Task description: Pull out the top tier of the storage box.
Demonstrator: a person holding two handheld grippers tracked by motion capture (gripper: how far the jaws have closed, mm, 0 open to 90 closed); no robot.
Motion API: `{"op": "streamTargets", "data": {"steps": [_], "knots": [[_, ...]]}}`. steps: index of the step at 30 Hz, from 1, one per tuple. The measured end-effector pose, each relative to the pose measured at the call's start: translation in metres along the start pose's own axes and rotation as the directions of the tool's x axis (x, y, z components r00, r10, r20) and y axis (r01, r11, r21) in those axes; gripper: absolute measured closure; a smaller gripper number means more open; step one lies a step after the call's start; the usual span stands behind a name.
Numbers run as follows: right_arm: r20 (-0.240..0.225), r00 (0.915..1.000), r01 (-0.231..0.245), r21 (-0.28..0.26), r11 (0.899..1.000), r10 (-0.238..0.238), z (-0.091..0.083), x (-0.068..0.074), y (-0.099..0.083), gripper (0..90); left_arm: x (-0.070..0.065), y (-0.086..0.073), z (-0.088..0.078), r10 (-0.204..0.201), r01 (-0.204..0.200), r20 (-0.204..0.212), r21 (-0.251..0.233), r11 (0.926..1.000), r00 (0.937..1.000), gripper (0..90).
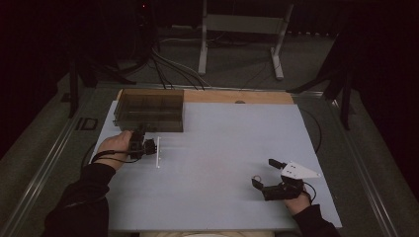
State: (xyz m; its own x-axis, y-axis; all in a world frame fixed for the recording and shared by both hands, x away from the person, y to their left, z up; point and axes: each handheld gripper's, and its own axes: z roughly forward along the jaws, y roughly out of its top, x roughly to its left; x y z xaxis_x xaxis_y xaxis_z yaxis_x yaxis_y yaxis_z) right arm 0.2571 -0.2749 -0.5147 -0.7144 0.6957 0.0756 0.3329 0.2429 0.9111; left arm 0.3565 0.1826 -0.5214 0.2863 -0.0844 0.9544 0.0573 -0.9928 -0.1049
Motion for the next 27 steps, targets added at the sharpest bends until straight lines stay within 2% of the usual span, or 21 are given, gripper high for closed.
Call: {"op": "streamTargets", "data": {"steps": [5,6,8,9,11,12,13,18,19,20,21,23,24,25,27], "knots": [[0.0,1.0,0.002,0.0,1.0,-0.002,0.0,0.0,0.0,2.5,0.0,-0.001,0.0,0.002,-0.002,0.0,-0.002,1.0,1.0,80.4],[0.0,1.0,0.0,0.0,1.0,0.0,0.0,0.001,0.0,2.5,0.001,0.0,-0.001,0.009,-0.009,0.01,0.009,0.9999,0.9999,80.3],[0.001,1.0,-0.001,-0.002,1.0,0.001,0.0,0.001,0.0,2.5,0.001,-0.001,-0.001,0.001,-0.001,0.011,0.002,1.0,0.9999,80.3],[0.001,1.0,-0.001,-0.002,1.0,0.001,0.0,0.001,0.0,2.5,0.002,-0.001,-0.001,0.011,-0.011,0.011,0.0,0.9999,0.9999,80.3],[0.001,1.0,0.0,0.002,1.0,0.0,0.0,0.001,0.0,2.5,0.002,-0.001,-0.001,0.002,-0.002,0.018,-0.002,1.0,0.9998,80.2],[0.001,1.0,0.0,0.001,1.0,0.0,0.0,0.001,0.0,2.5,0.002,-0.001,0.0,-0.003,0.003,0.013,-0.021,0.9998,0.9999,80.1],[0.002,1.0,-0.001,-0.001,1.0,0.001,0.0,0.0,0.0,2.5,0.003,-0.001,-0.001,-0.004,0.004,0.028,0.002,1.0,0.9996,79.8],[0.004,1.0,0.001,0.0,1.0,-0.001,0.0,0.001,0.001,2.5,0.004,-0.001,-0.001,-0.011,0.011,0.024,-0.011,0.9999,0.9996,78.8],[0.004,1.0,0.001,0.0,1.0,-0.001,0.0,0.001,0.001,2.5,0.004,-0.001,-0.001,-0.011,0.011,0.024,-0.011,0.9999,0.9996,74.3],[0.004,1.0,0.0,-0.001,1.0,0.0,0.0,0.001,0.001,2.5,0.005,-0.001,-0.003,-0.02,0.02,0.023,-0.012,0.9997,0.9995,74.3],[0.004,1.0,-0.002,0.003,1.0,0.002,0.0,0.0,0.0,2.5,0.008,-0.001,-0.005,-0.037,0.037,0.027,-0.007,0.9993,0.999,59.5],[0.004,1.0,-0.001,0.001,1.0,0.001,0.0,0.0,0.0,2.5,0.011,-0.003,-0.007,-0.049,0.049,0.034,-0.007,0.9988,0.9982,53.3],[0.004,1.0,-0.001,0.001,1.0,0.001,0.0,0.0,0.0,2.5,0.011,-0.003,-0.007,-0.049,0.049,0.034,-0.007,0.9988,0.9982,47.0],[0.004,1.0,-0.001,-0.001,1.0,0.001,0.0,0.0,0.0,2.5,0.015,-0.004,-0.008,-0.074,0.074,0.041,-0.01,0.9972,0.9965,43.0],[0.005,1.0,0.002,0.003,1.0,-0.002,0.0,0.001,0.0,2.5,0.018,-0.007,-0.009,-0.082,0.082,0.054,-0.008,0.9966,0.9952,37.7]]}}
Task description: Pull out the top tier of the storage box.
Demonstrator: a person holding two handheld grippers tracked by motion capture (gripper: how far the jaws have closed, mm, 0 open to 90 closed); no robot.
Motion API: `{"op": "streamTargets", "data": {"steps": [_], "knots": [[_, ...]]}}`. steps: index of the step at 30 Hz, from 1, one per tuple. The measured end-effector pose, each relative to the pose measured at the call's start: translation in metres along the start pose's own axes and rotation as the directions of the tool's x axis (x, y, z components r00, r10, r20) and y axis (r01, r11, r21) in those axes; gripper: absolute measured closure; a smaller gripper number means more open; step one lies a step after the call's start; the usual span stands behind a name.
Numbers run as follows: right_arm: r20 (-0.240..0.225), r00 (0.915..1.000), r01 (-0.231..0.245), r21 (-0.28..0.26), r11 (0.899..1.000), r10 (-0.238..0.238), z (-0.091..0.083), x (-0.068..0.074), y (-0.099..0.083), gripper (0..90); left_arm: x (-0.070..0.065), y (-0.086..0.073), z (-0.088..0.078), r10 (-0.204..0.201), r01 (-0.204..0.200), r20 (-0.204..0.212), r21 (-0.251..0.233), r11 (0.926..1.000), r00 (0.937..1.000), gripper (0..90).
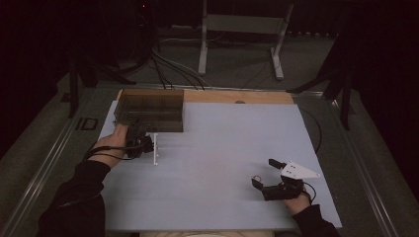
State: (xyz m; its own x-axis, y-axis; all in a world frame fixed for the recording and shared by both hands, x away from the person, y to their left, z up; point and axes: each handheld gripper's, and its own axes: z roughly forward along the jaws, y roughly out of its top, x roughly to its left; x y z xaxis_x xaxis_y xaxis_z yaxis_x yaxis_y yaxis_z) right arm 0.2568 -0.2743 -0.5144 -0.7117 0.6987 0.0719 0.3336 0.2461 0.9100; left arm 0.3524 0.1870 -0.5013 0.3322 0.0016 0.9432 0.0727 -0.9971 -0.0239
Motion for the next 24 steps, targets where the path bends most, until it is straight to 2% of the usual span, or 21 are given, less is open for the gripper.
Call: {"op": "streamTargets", "data": {"steps": [3,4,5,6,8,9,10,11,12,13,15,16,17,18,19,20,21,22,23,24], "knots": [[0.0,1.0,0.0,-0.004,1.0,0.0,0.0,0.0,0.0,2.5,0.003,-0.002,-0.001,-0.021,0.021,0.03,0.004,0.9998,0.9993,33.8],[-0.001,1.0,-0.001,-0.003,1.0,0.001,0.0,0.0,0.0,2.5,0.004,-0.005,-0.003,-0.04,0.041,0.053,-0.014,0.9991,0.9978,27.8],[-0.001,1.0,-0.001,-0.003,1.0,0.001,0.0,0.0,0.0,2.5,0.004,-0.005,-0.003,-0.04,0.041,0.053,-0.014,0.9991,0.9978,27.2],[-0.001,1.0,0.002,-0.002,1.0,-0.002,0.0,0.0,0.0,2.5,0.005,-0.007,-0.002,-0.052,0.053,0.08,-0.002,0.9986,0.9954,27.2],[-0.001,1.0,0.002,-0.002,1.0,-0.002,0.0,0.0,0.0,2.5,0.007,-0.01,-0.003,-0.069,0.071,0.096,-0.011,0.9974,0.993,21.4],[-0.002,1.0,0.001,-0.003,1.0,-0.001,0.001,0.0,0.0,2.5,0.008,-0.012,-0.002,-0.093,0.094,0.112,-0.011,0.9955,0.9894,17.4],[-0.002,1.0,0.002,-0.001,1.0,-0.002,0.001,0.0,0.0,2.5,0.008,-0.012,-0.002,-0.093,0.094,0.112,-0.011,0.9955,0.9894,15.3],[-0.002,1.0,0.002,-0.001,1.0,-0.002,0.001,0.0,0.0,2.5,0.01,-0.015,-0.001,-0.099,0.102,0.152,-0.008,0.9948,0.9834,15.3],[-0.004,1.0,0.003,0.0,1.0,-0.003,0.001,0.0,0.0,2.5,0.012,-0.018,0.001,-0.086,0.085,0.197,0.011,0.9963,0.9767,1.3],[-0.005,1.0,0.002,-0.001,1.0,-0.002,0.001,0.0,0.0,2.5,0.014,-0.021,0.001,-0.095,0.095,0.228,0.011,0.9954,0.969,0.0],[-0.003,1.0,-0.001,-0.002,1.0,0.001,0.001,0.0,0.0,2.5,0.018,-0.026,0.001,-0.113,0.116,0.254,0.004,0.9933,0.9604,0.0],[-0.001,1.0,0.0,0.0,1.0,0.0,0.001,-0.001,0.0,2.5,0.02,-0.029,0.001,-0.141,0.147,0.281,0.002,0.9892,0.9491,0.0],[-0.001,1.0,-0.002,0.001,1.0,0.002,0.001,-0.001,-0.001,2.5,0.023,-0.032,0.001,-0.158,0.167,0.29,-0.008,0.9859,0.944,0.0],[0.0,1.0,-0.007,0.0,1.0,0.007,0.001,-0.001,-0.001,2.5,0.025,-0.034,0.001,-0.175,0.187,0.311,-0.008,0.9823,0.9341,0.0],[0.001,1.0,-0.008,0.0,1.0,0.008,0.001,-0.002,-0.001,2.5,0.027,-0.036,0.001,-0.18,0.194,0.325,-0.009,0.981,0.9284,0.0],[0.001,1.0,-0.008,0.0,1.0,0.008,0.001,-0.002,-0.001,2.5,0.027,-0.036,0.001,-0.18,0.194,0.325,-0.009,0.981,0.9284,0.0],[0.003,1.0,-0.008,0.003,1.0,0.008,0.001,-0.002,-0.001,2.5,0.031,-0.042,0.001,-0.21,0.238,0.363,-0.034,0.9706,0.9079,0.0],[0.004,1.0,-0.007,0.004,1.0,0.007,0.001,-0.002,-0.001,2.5,0.034,-0.045,0.001,-0.21,0.238,0.358,-0.034,0.9708,0.91,0.0],[0.006,1.0,-0.007,0.004,1.0,0.007,0.002,-0.002,-0.001,2.5,0.036,-0.048,0.002,-0.23,0.267,0.371,-0.051,0.9623,0.8997,0.0],[0.008,0.9999,-0.008,0.004,1.0,0.008,0.002,-0.002,-0.001,2.5,0.039,-0.052,0.003,-0.248,0.292,0.39,-0.057,0.9546,0.8866,0.0]]}}
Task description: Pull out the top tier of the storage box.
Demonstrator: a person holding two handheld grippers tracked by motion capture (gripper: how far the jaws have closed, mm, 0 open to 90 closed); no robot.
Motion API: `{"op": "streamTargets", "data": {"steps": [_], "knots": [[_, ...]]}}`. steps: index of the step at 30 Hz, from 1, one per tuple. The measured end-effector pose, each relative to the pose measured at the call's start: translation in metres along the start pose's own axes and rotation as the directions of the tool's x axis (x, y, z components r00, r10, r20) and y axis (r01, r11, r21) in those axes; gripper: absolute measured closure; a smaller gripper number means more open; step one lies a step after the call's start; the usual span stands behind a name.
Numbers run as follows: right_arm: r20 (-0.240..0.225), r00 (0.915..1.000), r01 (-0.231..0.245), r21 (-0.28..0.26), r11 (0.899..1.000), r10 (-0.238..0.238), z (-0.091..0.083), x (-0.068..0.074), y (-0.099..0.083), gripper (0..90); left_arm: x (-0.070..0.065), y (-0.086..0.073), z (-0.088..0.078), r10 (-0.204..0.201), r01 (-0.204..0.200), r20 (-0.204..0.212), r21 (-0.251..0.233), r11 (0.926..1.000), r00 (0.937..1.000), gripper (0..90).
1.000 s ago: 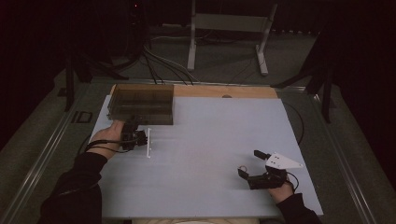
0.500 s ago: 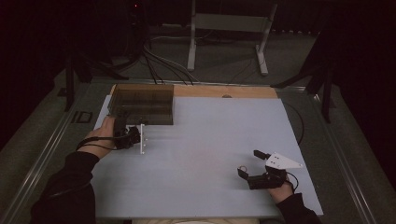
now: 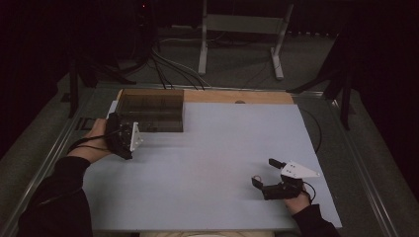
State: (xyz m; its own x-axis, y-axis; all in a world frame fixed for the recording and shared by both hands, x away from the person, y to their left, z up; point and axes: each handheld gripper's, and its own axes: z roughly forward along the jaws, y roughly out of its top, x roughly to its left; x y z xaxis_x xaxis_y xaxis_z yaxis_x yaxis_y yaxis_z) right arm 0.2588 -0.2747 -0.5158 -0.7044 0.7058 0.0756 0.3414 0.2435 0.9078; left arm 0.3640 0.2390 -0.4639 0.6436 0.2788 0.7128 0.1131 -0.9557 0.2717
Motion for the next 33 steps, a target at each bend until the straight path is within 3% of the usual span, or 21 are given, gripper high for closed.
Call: {"op": "streamTargets", "data": {"steps": [3,4,5,8,10,11,12,13,15,16,18,22,23,24,25,28,31,33], "knots": [[0.006,1.0,0.002,0.005,1.0,-0.002,0.0,0.0,-0.001,2.5,0.011,-0.007,-0.003,-0.066,0.067,0.05,-0.033,0.9972,0.9966,0.0],[0.006,1.0,0.002,0.005,1.0,-0.002,0.0,0.0,-0.001,2.5,0.011,-0.007,-0.003,-0.066,0.067,0.05,-0.033,0.9972,0.9966,0.0],[0.011,0.9999,-0.002,0.009,1.0,0.001,-0.001,0.0,-0.002,2.5,0.016,-0.012,-0.003,-0.098,0.104,0.089,-0.066,0.9924,0.9911,0.0],[0.015,0.9999,-0.002,0.009,1.0,0.002,-0.001,0.0,-0.002,2.5,0.023,-0.018,-0.004,-0.13,0.141,0.123,-0.091,0.9858,0.9839,0.0],[0.018,0.9998,-0.001,0.006,1.0,0.001,-0.001,0.0,-0.002,2.5,0.029,-0.021,-0.005,-0.161,0.179,0.15,-0.115,0.9771,0.9755,0.0],[0.018,0.9998,-0.001,0.006,1.0,0.001,-0.001,0.0,-0.002,2.5,0.029,-0.021,-0.005,-0.161,0.179,0.15,-0.115,0.9771,0.9755,0.0],[0.018,0.9998,0.0,0.008,1.0,0.0,-0.001,0.0,-0.002,2.5,0.035,-0.025,-0.006,-0.178,0.206,0.178,-0.155,0.9661,0.9679,1.6],[0.018,0.9998,0.0,0.008,1.0,0.0,-0.001,0.0,-0.002,2.5,0.035,-0.025,-0.006,-0.178,0.206,0.178,-0.155,0.9661,0.9679,1.6],[0.019,0.9998,0.0,0.01,1.0,-0.001,-0.001,0.0,-0.002,2.5,0.042,-0.03,-0.006,-0.199,0.242,0.228,-0.18,0.9535,0.9532,1.6],[0.019,0.9998,0.0,0.01,1.0,0.0,-0.001,0.0,-0.002,2.5,0.042,-0.03,-0.006,-0.199,0.242,0.228,-0.18,0.9535,0.9532,1.7],[0.019,0.9998,0.001,0.012,1.0,-0.001,-0.001,0.0,-0.003,2.5,0.048,-0.034,-0.005,-0.215,0.275,0.278,-0.199,0.9405,0.9363,2.0],[0.023,0.9997,0.0,0.011,1.0,0.0,-0.001,0.0,-0.003,2.5,0.058,-0.037,-0.004,-0.223,0.304,0.31,-0.246,0.9202,0.9244,2.8],[0.023,0.9997,0.0,0.011,1.0,0.0,-0.001,0.0,-0.003,2.5,0.058,-0.037,-0.004,-0.223,0.304,0.31,-0.246,0.9202,0.9244,2.8],[0.03,0.9995,0.004,0.012,1.0,-0.004,-0.001,0.0,-0.003,2.5,0.064,-0.039,-0.003,-0.234,0.325,0.324,-0.262,0.9086,0.9165,3.1],[0.032,0.9995,0.004,0.012,1.0,-0.005,-0.001,0.0,-0.003,2.5,0.067,-0.039,-0.002,-0.238,0.334,0.336,-0.267,0.904,0.9113,3.1],[0.038,0.9992,0.008,0.015,1.0,-0.008,-0.001,0.0,-0.003,2.5,0.073,-0.04,0.001,-0.226,0.341,0.368,-0.285,0.8957,0.902,3.4],[0.041,0.999,0.016,0.015,1.0,-0.016,-0.001,0.001,-0.003,2.5,0.076,-0.042,0.004,-0.223,0.348,0.39,-0.288,0.892,0.8935,3.5],[0.047,0.9987,0.02,0.015,1.0,-0.021,-0.001,0.001,-0.003,2.5,0.079,-0.044,0.005,-0.221,0.368,0.418,-0.313,0.8758,0.881,4.1]]}}
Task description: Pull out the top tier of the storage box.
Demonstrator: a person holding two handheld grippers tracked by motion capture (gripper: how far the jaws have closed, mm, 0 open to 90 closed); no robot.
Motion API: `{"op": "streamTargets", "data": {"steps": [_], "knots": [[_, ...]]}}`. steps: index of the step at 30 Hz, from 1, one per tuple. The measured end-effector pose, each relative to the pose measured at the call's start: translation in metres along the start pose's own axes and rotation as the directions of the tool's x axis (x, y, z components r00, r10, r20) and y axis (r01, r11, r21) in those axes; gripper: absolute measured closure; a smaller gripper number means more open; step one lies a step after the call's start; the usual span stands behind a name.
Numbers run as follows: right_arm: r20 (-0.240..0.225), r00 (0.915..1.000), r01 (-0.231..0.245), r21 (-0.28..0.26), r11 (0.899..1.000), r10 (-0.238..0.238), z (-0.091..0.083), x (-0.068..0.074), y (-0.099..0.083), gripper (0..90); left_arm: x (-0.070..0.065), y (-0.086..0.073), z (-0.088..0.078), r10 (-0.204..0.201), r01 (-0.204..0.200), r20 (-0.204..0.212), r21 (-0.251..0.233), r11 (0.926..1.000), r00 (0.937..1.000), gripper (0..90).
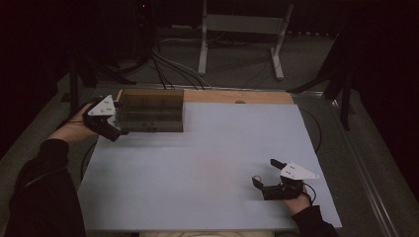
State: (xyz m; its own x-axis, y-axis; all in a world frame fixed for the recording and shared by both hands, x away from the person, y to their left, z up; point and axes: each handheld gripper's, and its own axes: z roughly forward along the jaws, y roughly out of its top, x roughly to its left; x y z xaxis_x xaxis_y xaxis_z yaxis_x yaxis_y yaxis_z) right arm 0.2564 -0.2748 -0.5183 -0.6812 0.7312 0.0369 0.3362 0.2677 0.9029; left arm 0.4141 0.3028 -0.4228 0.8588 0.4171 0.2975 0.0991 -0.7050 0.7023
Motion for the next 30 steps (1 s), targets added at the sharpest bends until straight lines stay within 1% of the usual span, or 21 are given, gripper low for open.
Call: {"op": "streamTargets", "data": {"steps": [2,4,5,6,7,10,11,13,14,15,16,17,18,19,20,22,23,26,27,29,30], "knots": [[0.005,1.0,0.0,0.001,1.0,0.0,0.0,0.0,0.0,2.5,0.002,0.0,0.0,-0.018,0.018,0.019,-0.025,0.9995,0.9997,4.4],[0.005,1.0,-0.002,-0.002,1.0,0.002,0.0,0.0,0.0,2.5,0.004,0.0,0.001,-0.043,0.044,0.048,-0.025,0.9987,0.9979,5.0],[0.005,1.0,-0.002,-0.002,1.0,0.002,0.0,0.0,0.0,2.5,0.004,0.0,0.001,-0.043,0.044,0.048,-0.025,0.9987,0.9979,5.6],[0.004,1.0,-0.004,0.001,1.0,0.004,0.0,0.0,0.0,2.5,0.006,0.0,0.002,-0.064,0.066,0.076,-0.026,0.9975,0.9951,5.9],[0.004,1.0,-0.004,0.003,1.0,0.004,0.0,0.0,-0.001,2.5,0.006,-0.001,0.004,-0.074,0.076,0.082,-0.019,0.9969,0.9939,5.9],[0.003,1.0,-0.004,0.001,1.0,0.004,0.0,0.0,-0.001,2.5,0.008,-0.003,0.009,-0.083,0.084,0.085,-0.001,0.9965,0.9929,5.9],[0.001,1.0,-0.003,-0.002,1.0,0.003,0.0,0.0,-0.001,2.5,0.009,-0.006,0.013,-0.103,0.102,0.091,0.02,0.9946,0.9905,5.5],[-0.003,1.0,-0.002,-0.01,1.0,0.002,-0.001,0.0,-0.001,2.5,0.009,-0.009,0.017,-0.096,0.093,0.081,0.037,0.995,0.9921,6.1],[0.0,1.0,0.0,-0.011,1.0,0.0,-0.001,0.0,0.0,2.5,0.01,-0.01,0.018,-0.107,0.104,0.089,0.038,0.9939,0.9903,6.3],[0.0,1.0,0.0,-0.011,1.0,0.0,-0.001,0.0,0.0,2.5,0.01,-0.01,0.018,-0.107,0.104,0.089,0.038,0.9939,0.9903,7.6],[-0.003,1.0,-0.003,-0.012,1.0,0.003,-0.002,-0.001,-0.001,2.5,0.011,-0.011,0.02,-0.123,0.12,0.099,0.03,0.9923,0.9875,10.8],[-0.003,1.0,-0.003,-0.012,1.0,0.003,-0.002,-0.001,-0.001,2.5,0.011,-0.011,0.02,-0.123,0.12,0.099,0.03,0.9923,0.9875,16.5],[-0.004,1.0,-0.006,-0.015,1.0,0.006,-0.002,-0.001,-0.001,2.5,0.011,-0.011,0.021,-0.121,0.12,0.074,0.02,0.9926,0.9898,17.5],[-0.004,0.9999,-0.01,-0.017,1.0,0.01,-0.002,-0.001,-0.001,2.5,0.011,-0.012,0.022,-0.119,0.118,0.074,0.022,0.9928,0.9902,20.2],[-0.002,1.0,-0.008,-0.016,1.0,0.008,-0.002,-0.001,-0.001,2.5,0.01,-0.012,0.022,-0.105,0.103,0.053,0.027,0.9943,0.9931,25.3],[-0.003,1.0,-0.005,-0.014,1.0,0.004,-0.002,-0.001,-0.001,2.5,0.012,-0.014,0.024,-0.094,0.092,0.056,0.041,0.9949,0.994,31.4],[-0.002,1.0,-0.003,-0.013,1.0,0.003,-0.002,-0.001,-0.001,2.5,0.012,-0.015,0.025,-0.088,0.085,0.045,0.052,0.995,0.9951,34.9],[-0.002,1.0,-0.003,-0.014,1.0,0.003,-0.002,-0.001,-0.001,2.5,0.014,-0.017,0.027,-0.073,0.069,0.055,0.066,0.9955,0.9959,44.6],[0.0,1.0,-0.003,-0.014,1.0,0.003,-0.003,-0.001,-0.001,2.5,0.015,-0.02,0.029,-0.055,0.05,0.066,0.082,0.9954,0.9963,49.7],[0.001,1.0,-0.005,-0.013,1.0,0.005,-0.003,-0.001,-0.001,2.5,0.014,-0.02,0.032,-0.038,0.03,0.074,0.099,0.9946,0.9965,53.3],[0.001,1.0,-0.005,-0.013,1.0,0.005,-0.003,-0.001,-0.001,2.5,0.015,-0.02,0.033,-0.036,0.027,0.09,0.098,0.9949,0.9953,56.7]]}}
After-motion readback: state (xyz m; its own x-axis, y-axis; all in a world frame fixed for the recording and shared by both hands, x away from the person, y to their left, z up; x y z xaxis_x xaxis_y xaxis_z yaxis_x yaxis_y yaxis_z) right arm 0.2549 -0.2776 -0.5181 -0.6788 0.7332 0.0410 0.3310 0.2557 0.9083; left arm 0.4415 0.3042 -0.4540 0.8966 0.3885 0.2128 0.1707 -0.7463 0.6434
